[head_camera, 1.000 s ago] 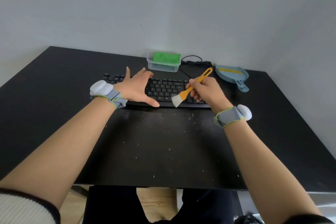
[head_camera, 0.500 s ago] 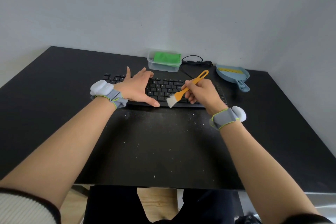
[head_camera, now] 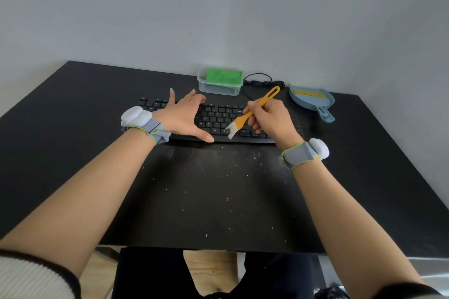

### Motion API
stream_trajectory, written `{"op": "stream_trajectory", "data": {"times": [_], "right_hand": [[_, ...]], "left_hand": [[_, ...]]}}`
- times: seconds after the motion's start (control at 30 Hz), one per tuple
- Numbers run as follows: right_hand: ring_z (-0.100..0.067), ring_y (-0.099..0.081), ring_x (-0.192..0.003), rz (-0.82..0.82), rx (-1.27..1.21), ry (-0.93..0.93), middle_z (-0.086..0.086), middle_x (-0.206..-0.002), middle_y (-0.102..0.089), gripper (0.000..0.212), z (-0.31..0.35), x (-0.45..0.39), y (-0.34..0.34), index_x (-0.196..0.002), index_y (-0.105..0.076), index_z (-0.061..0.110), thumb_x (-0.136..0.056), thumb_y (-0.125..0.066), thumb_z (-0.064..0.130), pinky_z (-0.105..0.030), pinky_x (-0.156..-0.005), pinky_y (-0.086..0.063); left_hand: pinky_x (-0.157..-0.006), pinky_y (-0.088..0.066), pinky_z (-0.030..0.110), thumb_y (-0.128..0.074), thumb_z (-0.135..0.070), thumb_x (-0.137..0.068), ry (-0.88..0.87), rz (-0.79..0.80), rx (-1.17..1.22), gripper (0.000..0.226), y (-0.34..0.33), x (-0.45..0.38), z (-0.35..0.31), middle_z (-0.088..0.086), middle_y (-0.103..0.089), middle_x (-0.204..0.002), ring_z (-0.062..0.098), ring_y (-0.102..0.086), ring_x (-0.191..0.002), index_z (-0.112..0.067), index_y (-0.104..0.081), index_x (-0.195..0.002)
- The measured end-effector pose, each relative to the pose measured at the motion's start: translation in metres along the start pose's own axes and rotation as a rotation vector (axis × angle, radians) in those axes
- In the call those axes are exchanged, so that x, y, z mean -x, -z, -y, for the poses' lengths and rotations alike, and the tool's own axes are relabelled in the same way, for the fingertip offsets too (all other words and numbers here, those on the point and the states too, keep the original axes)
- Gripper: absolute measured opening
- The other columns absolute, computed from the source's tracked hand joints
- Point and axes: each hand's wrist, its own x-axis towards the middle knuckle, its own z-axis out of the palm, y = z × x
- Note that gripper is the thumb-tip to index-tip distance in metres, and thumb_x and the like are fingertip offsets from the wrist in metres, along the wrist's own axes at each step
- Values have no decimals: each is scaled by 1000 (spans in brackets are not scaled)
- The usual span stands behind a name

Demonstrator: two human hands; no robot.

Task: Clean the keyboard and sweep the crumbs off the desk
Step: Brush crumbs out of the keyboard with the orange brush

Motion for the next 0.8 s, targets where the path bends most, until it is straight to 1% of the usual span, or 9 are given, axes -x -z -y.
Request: {"op": "stream_trajectory", "data": {"times": [0.1, 0.17, 0.2, 0.33, 0.47, 0.53, 0.63, 0.7, 0.8], "right_hand": [[-14, -54, -48, 103, -187, -81, -7, -61, -62, 32, 4, 0, 1, -89, -69, -1, -104, -49, 18, -23, -45, -47], [-13, -52, -48, 112, -300, -117, -8, -61, -61, 31, 5, 0, 9, -91, -69, -2, -104, -49, 18, -22, -45, -46], [-13, -52, -49, 92, -313, -114, -7, -61, -61, 32, 4, 0, 14, -92, -70, -2, -104, -49, 18, -22, -46, -46], [-13, -53, -49, 27, -150, -63, -7, -61, -62, 33, -2, -2, 20, -92, -71, -3, -103, -50, 19, -24, -47, -47], [-13, -55, -48, -20, -26, -33, -3, -58, -64, 31, -6, -1, 5, -84, -72, 5, -102, -51, 20, -23, -47, -47], [-14, -55, -48, 0, -51, -43, -4, -59, -64, 31, -4, -1, -2, -85, -71, 3, -102, -51, 19, -24, -46, -48], [-13, -54, -47, 84, -228, -103, -7, -61, -62, 31, 3, 1, 1, -91, -70, -3, -104, -49, 17, -22, -45, -48], [-12, -52, -47, 80, -305, -113, -7, -60, -61, 31, 4, -1, 8, -92, -70, -3, -104, -49, 17, -22, -45, -47], [-12, -52, -47, 32, -238, -91, -5, -59, -61, 32, 0, -4, 16, -90, -71, -1, -104, -50, 18, -22, -45, -45]], "left_hand": [[-113, 21, 59, -75, -72, -63, -1, 0, -4, 121, 1, 0, 0, 6, -24, -160, 18, 3, -152, -9, -19, -151], [-113, 22, 59, -75, -71, -64, -1, 1, -5, 121, 2, 0, -1, 5, -25, -160, 18, 3, -152, -9, -19, -151], [-113, 22, 59, -75, -71, -64, -4, 2, -5, 121, 2, 0, -1, 5, -24, -160, 18, 3, -152, -9, -19, -152], [-113, 21, 60, -75, -72, -63, -3, 3, 0, 122, 1, 0, 0, 6, -23, -161, 18, 3, -152, -10, -19, -152], [-113, 21, 60, -75, -73, -63, 3, 1, -5, 123, 1, 0, 0, 6, -23, -161, 19, 3, -152, -10, -18, -152], [-114, 21, 60, -75, -72, -63, 7, 0, -4, 122, 1, 0, -1, 6, -23, -161, 18, 3, -152, -10, -18, -152], [-114, 20, 60, -75, -72, -63, 5, 0, -6, 122, 0, 1, -2, 5, -23, -161, 18, 2, -152, -10, -18, -152], [-114, 20, 60, -75, -72, -63, 3, -3, -2, 122, 1, 1, -1, 5, -24, -161, 17, 3, -152, -10, -18, -152], [-114, 20, 60, -75, -71, -64, 1, -5, 11, 122, 0, 1, 0, 5, -24, -161, 17, 3, -152, -10, -18, -152]]}}
